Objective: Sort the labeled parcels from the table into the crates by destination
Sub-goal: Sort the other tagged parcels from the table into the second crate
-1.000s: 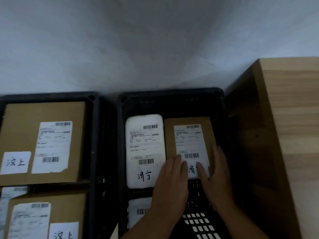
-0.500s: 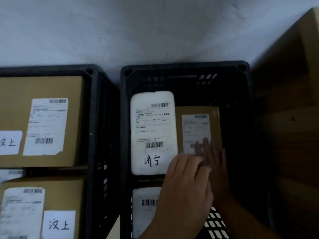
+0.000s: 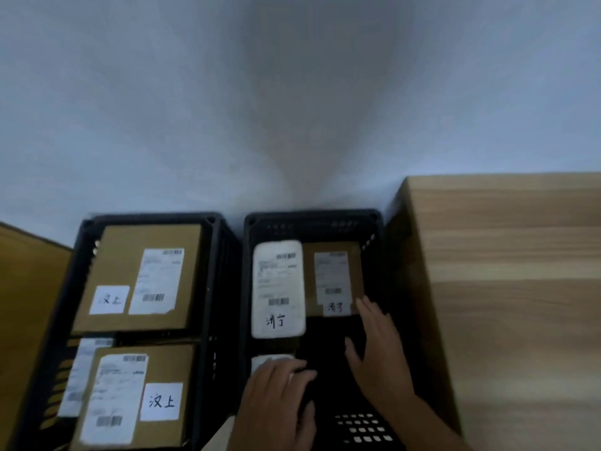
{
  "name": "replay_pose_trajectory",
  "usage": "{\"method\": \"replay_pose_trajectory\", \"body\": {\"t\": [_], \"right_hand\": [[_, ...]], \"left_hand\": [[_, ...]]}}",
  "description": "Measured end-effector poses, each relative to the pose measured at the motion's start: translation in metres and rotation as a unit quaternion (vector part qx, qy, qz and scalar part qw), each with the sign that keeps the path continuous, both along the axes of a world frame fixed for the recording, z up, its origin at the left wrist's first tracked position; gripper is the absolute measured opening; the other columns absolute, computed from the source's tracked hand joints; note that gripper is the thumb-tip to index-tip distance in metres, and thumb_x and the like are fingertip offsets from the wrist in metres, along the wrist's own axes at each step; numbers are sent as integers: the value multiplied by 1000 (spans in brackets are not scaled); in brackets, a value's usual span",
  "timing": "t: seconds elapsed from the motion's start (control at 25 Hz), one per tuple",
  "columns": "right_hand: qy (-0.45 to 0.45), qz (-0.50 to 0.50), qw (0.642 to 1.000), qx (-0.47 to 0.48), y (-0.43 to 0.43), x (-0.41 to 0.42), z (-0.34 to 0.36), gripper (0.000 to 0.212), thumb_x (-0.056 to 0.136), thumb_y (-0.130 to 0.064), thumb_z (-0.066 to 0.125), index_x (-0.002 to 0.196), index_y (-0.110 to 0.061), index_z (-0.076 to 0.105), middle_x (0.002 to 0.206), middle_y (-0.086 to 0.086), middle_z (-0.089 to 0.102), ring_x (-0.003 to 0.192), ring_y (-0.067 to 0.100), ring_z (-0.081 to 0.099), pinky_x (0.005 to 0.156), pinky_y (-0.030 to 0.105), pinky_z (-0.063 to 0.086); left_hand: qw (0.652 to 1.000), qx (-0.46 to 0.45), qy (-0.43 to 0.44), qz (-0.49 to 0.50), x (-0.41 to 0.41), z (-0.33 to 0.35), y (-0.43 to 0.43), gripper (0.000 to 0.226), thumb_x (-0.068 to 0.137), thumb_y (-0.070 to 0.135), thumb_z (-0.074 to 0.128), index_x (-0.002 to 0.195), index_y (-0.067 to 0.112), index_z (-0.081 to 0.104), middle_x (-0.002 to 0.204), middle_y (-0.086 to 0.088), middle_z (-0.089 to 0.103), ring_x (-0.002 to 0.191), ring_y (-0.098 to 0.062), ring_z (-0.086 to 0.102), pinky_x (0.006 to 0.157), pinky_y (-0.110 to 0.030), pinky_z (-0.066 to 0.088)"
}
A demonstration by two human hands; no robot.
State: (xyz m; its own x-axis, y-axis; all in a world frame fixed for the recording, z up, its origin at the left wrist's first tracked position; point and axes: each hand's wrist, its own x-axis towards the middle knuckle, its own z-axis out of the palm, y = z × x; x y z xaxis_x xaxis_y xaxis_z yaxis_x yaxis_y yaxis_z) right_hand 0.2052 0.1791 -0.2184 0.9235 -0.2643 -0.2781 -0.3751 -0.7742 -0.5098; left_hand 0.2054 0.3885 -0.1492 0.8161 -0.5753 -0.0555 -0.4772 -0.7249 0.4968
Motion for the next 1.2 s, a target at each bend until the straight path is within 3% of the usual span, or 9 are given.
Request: {"method": "replay_pose_trajectory", "body": {"t": [0.08,0.2,0.28,0.44,0.68,0.76,0.92,1.08,1.2], "right_hand": [[-66,-18,998,-12,-5,-29,70,71,93,-33,68,155,-25,35,159,-14,31,150,10,27,126,40,21],[-129,-32,989,-57,-19,-70,161,67,93,-37,67,154,-27,39,161,-14,33,148,10,30,121,40,31],[-170,-38,980,-93,-29,-93,208,65,91,-35,69,151,-25,44,157,-11,40,143,11,40,117,38,37],[-220,-65,962,-146,-49,-151,269,64,86,-29,74,145,-18,52,150,-5,50,132,15,53,107,38,47],[-259,-182,930,-188,-100,-251,303,61,83,-28,80,139,-19,59,144,-5,55,127,16,58,101,38,52],[-265,-217,920,-190,-124,-285,307,61,81,-28,82,138,-20,60,143,-6,56,124,16,59,100,37,52],[-274,-278,901,-187,-190,-353,307,61,82,-30,81,138,-25,59,143,-10,55,126,12,57,100,32,50],[-287,-299,887,-203,-285,-424,301,62,74,-25,87,132,-20,64,136,-4,61,119,17,64,96,33,52],[-281,-314,882,-211,-358,-476,304,66,68,-23,91,129,-19,66,132,-2,64,111,20,68,93,33,52]], "left_hand": [[1000,3,2,4,0,43,-1,37,76,35,66,111,27,72,114,10,66,107,-14,65,92,-40,56],[1000,5,-16,-17,-2,98,-11,44,91,44,55,133,31,57,132,15,51,128,-9,46,114,-32,35],[999,-13,-40,-35,-5,122,-23,48,95,48,48,140,32,50,138,16,46,133,-7,38,118,-31,28],[994,-57,-75,-64,-20,166,-58,51,93,51,54,140,33,49,137,19,44,132,-6,38,117,-31,29],[978,-85,-115,-152,-76,204,-147,51,92,56,51,139,37,46,136,23,43,132,-4,38,118,-31,28],[970,-97,-128,-183,-98,213,-184,48,90,53,55,134,35,51,128,22,48,124,-5,44,111,-29,35],[956,-120,-147,-225,-156,220,-274,42,79,43,64,118,27,66,116,13,61,108,-18,60,98,-38,49],[947,-123,-177,-236,-227,222,-384,44,70,45,59,109,27,71,111,12,67,100,-22,67,98,-33,39],[952,-121,-154,-235,-275,231,-462,46,68,45,59,107,26,72,109,11,68,98,-20,69,94,-31,39]]}}
